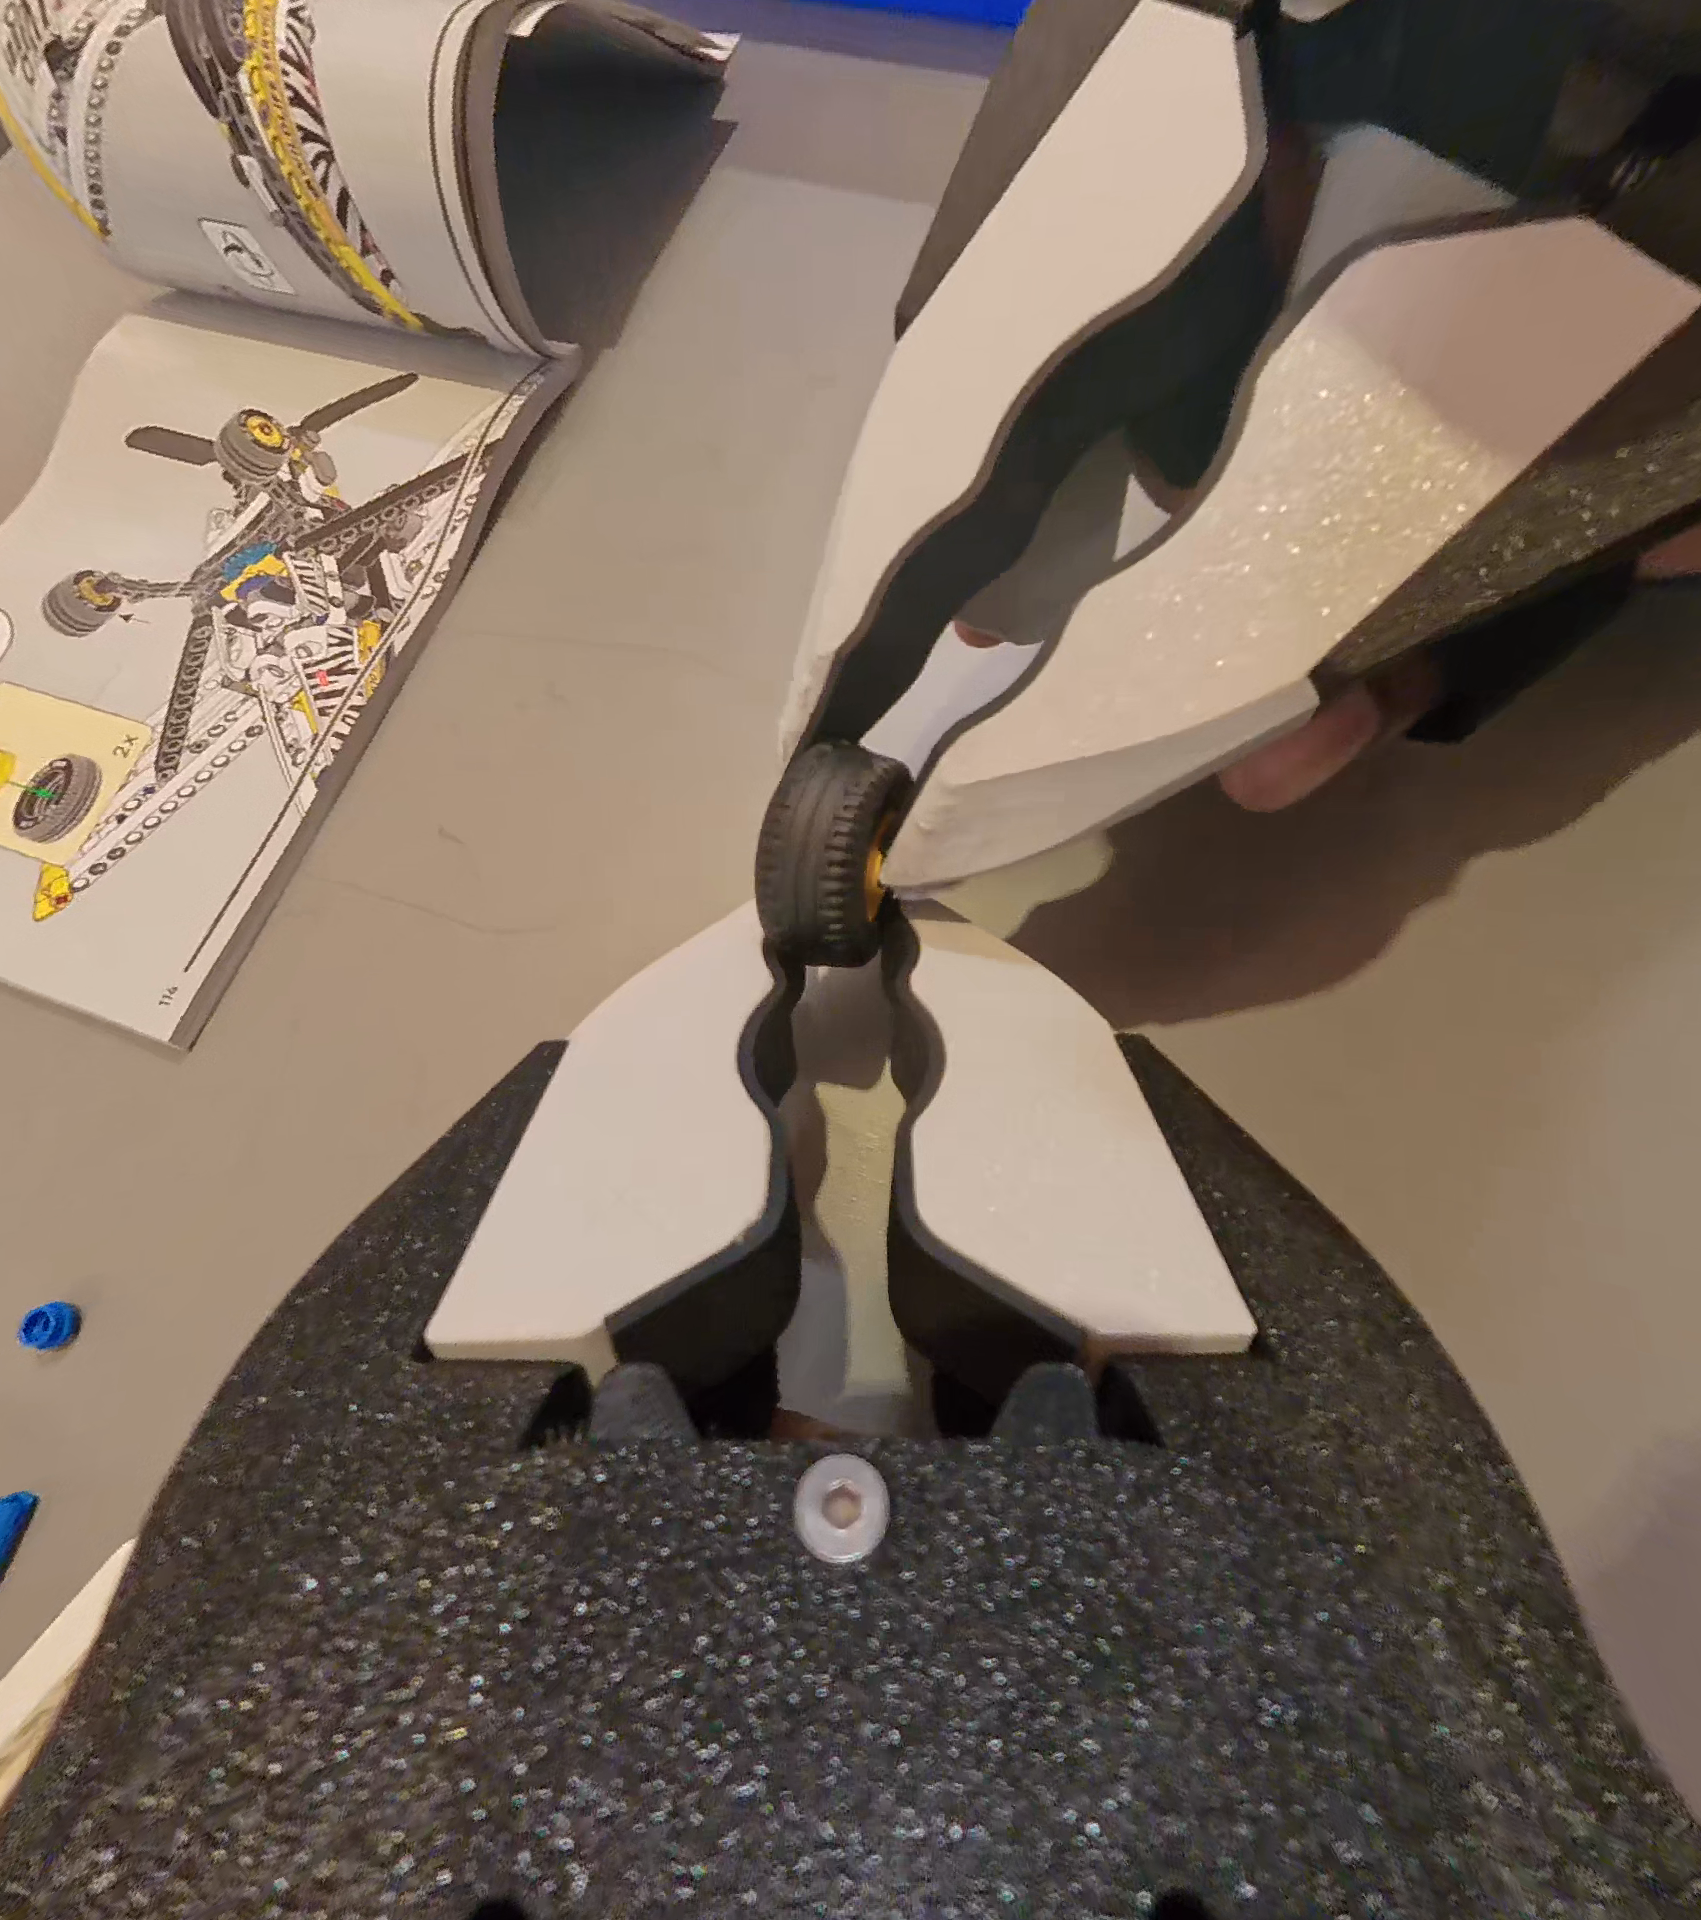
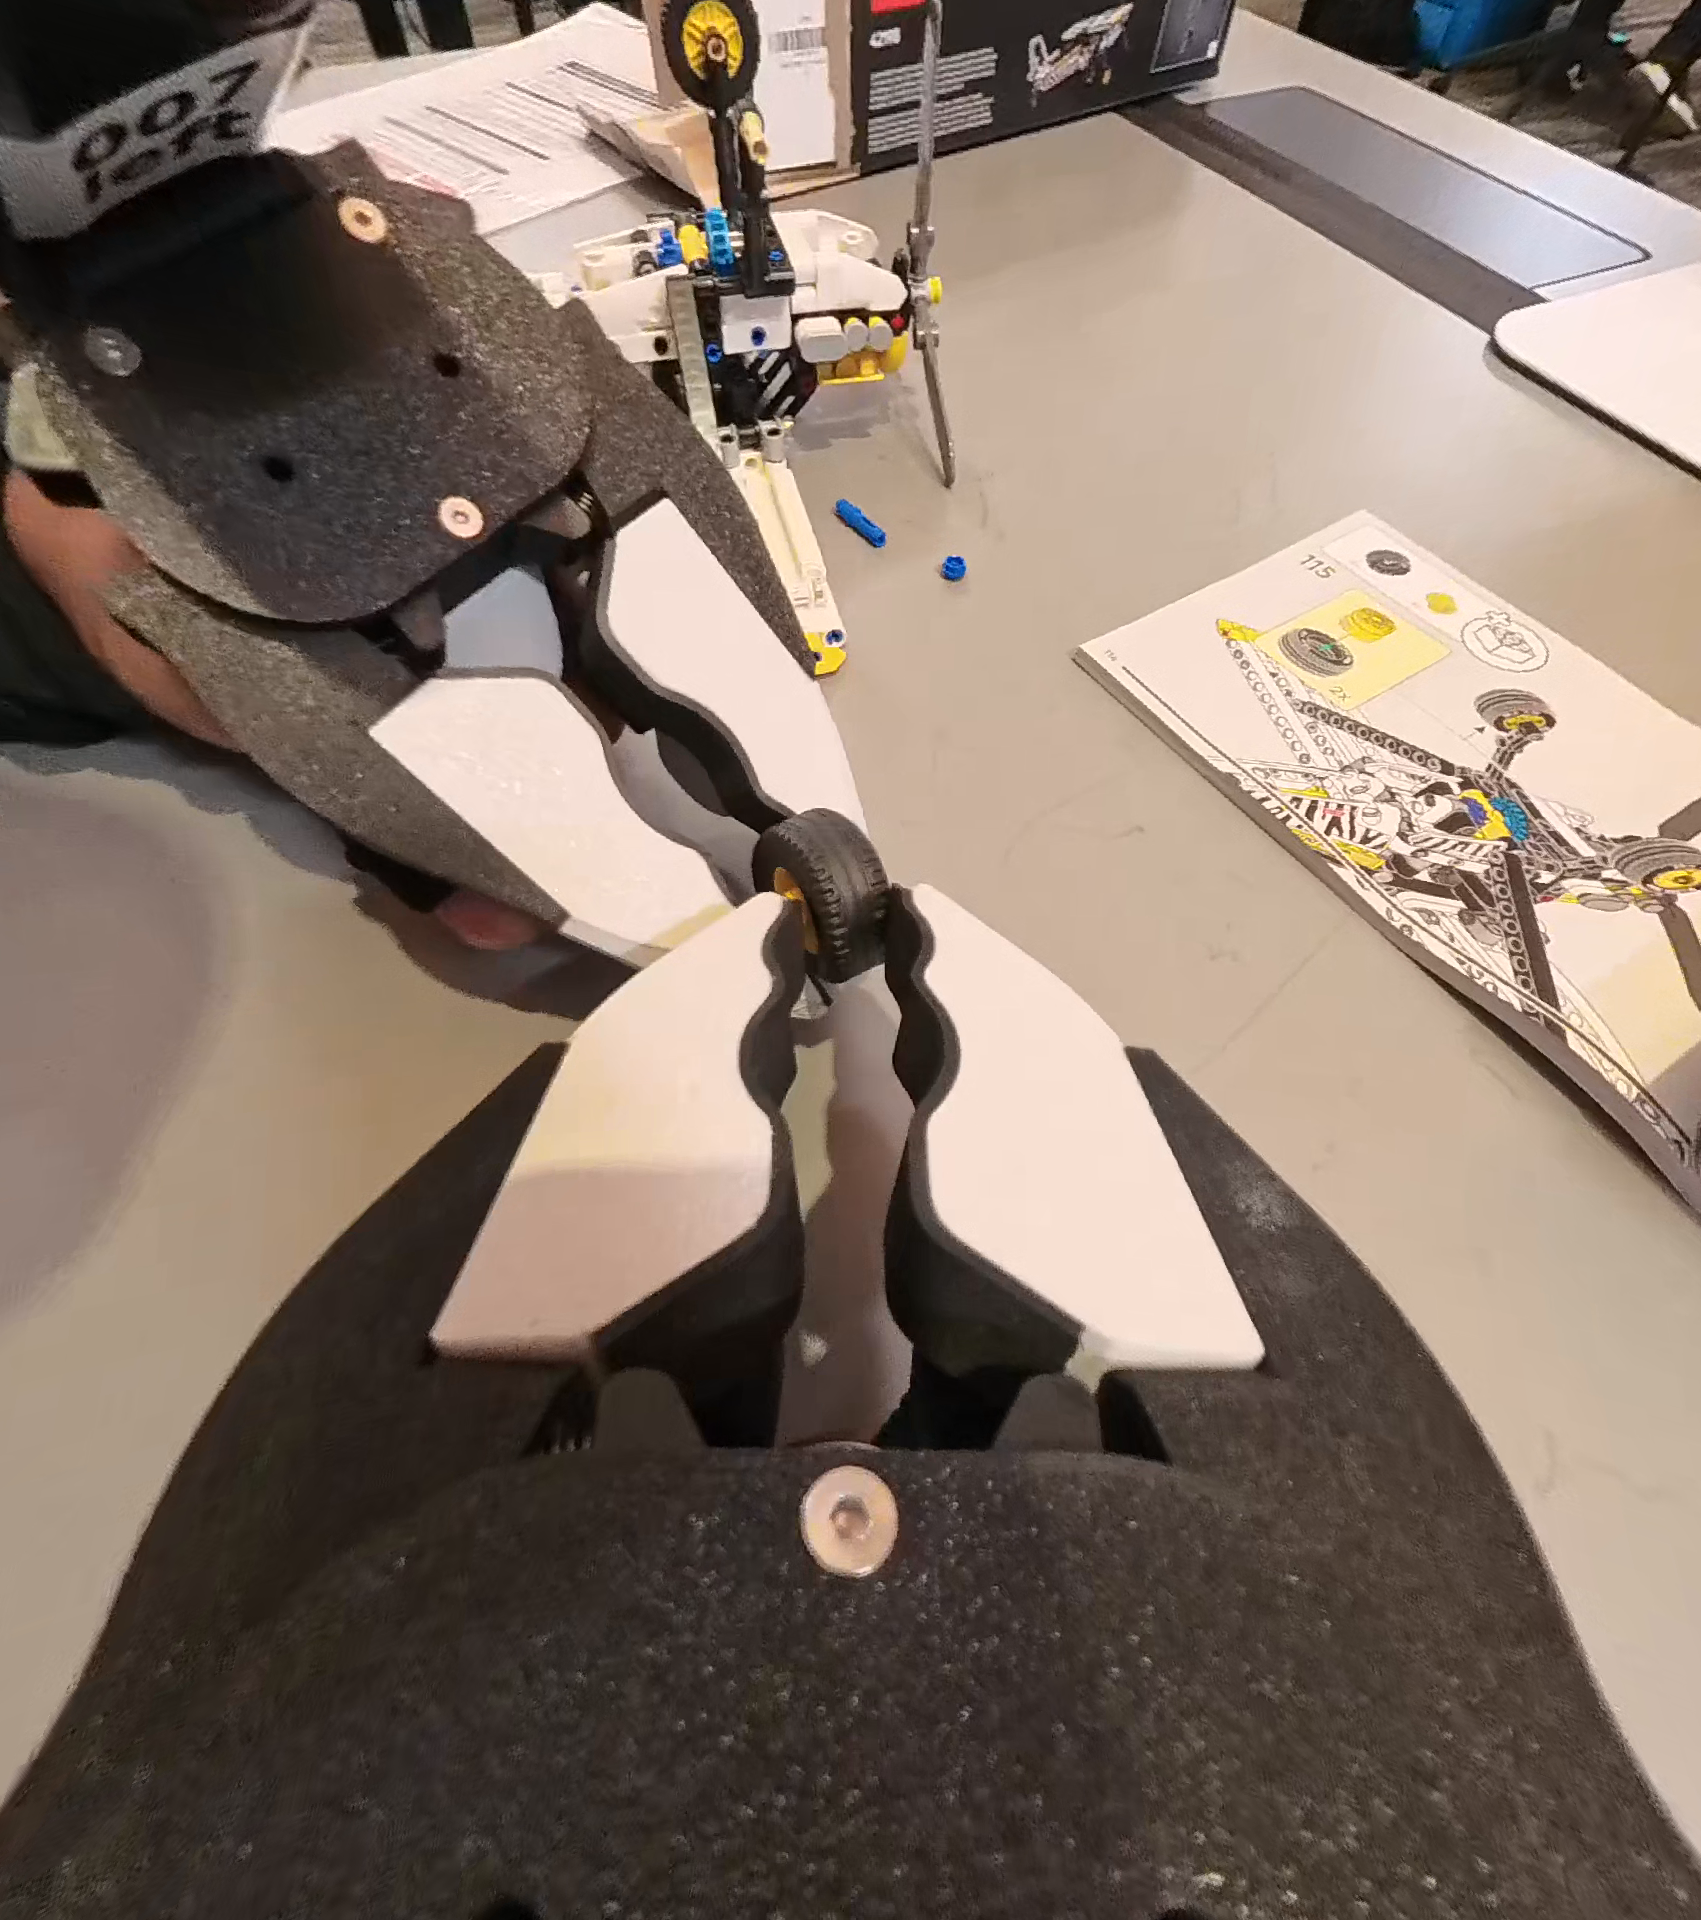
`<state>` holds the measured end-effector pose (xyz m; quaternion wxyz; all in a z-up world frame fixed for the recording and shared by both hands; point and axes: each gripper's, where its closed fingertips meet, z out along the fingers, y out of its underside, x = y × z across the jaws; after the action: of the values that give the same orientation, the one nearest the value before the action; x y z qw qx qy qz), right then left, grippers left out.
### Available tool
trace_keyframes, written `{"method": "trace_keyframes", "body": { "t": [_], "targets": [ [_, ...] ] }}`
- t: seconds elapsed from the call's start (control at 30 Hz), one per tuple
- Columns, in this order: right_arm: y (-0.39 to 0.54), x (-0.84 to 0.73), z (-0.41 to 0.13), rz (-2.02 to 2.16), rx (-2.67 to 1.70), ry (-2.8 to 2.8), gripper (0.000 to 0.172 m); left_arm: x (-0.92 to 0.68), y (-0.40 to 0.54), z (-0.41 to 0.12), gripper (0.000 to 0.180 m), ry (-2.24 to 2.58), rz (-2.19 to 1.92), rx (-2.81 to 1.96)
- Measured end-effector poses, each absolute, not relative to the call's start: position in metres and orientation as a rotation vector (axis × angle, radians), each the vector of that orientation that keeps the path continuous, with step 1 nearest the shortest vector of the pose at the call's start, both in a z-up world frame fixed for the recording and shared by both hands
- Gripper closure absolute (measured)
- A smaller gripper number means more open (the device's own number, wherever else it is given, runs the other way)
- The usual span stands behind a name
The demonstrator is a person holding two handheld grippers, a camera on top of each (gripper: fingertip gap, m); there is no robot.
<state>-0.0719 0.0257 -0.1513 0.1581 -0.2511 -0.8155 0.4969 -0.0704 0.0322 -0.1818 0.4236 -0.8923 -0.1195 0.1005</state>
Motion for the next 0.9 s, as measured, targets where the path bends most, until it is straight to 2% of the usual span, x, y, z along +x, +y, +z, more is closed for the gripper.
{"method": "trace_keyframes", "body": {
  "t": [0.6,0.9],
  "targets": [
    [0.024,-0.080,-0.144,1.337,-0.855,-2.146,0.158,-0.084,0.027,-0.176,0.167,-0.413,0.470,-2.186],
    [0.021,-0.077,-0.145,1.181,-0.555,-2.114,0.156,-0.087,0.024,-0.175,0.167,-0.269,0.649,-2.206]
  ]
}}
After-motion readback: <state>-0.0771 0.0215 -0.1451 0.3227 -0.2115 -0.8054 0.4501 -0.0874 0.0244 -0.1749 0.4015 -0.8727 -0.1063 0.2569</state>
